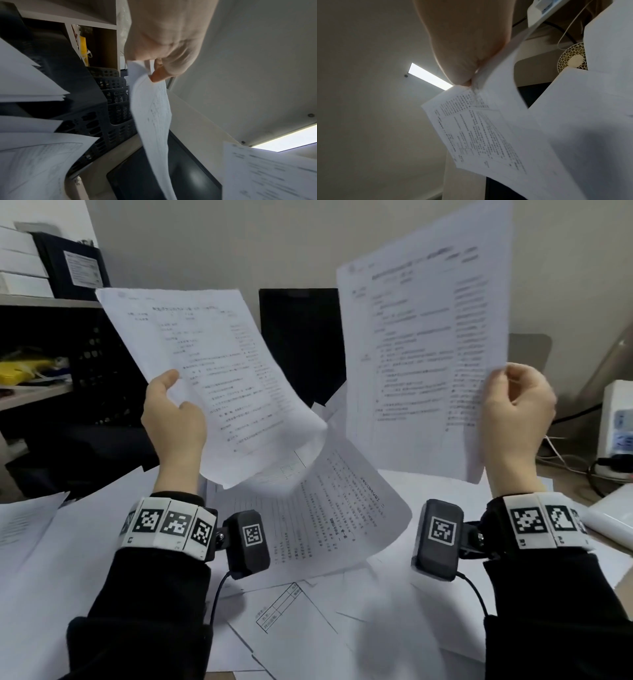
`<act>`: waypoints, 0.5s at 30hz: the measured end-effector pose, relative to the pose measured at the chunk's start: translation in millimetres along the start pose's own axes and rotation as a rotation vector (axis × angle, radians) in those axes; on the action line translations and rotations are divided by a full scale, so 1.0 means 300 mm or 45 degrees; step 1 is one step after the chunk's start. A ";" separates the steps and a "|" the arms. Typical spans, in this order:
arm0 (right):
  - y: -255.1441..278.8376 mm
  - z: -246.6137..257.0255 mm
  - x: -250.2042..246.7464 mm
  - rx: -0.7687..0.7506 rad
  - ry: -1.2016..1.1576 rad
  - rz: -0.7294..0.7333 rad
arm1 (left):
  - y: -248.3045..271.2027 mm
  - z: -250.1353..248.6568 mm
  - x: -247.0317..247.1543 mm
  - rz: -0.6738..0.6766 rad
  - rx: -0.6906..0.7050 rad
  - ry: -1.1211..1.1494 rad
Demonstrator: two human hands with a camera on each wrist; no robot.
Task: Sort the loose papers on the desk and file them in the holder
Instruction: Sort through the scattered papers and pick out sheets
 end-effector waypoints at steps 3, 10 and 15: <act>-0.012 -0.016 -0.014 0.047 -0.217 -0.055 | 0.001 0.005 -0.002 0.012 0.011 -0.030; -0.006 -0.032 0.010 0.191 -0.475 -0.016 | 0.020 -0.034 0.013 0.137 0.128 0.010; 0.026 -0.012 0.052 0.186 -0.518 0.095 | 0.039 -0.083 0.026 0.221 0.262 0.109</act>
Point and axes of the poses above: each hand's wrist, its own y-axis away from the middle knuckle, its own x-axis out of the palm, z = x × y, the point moved 2 cm from there along -y, towards the middle knuckle, and after that the axes turned 9 degrees about -y, right-handed, at the moved point
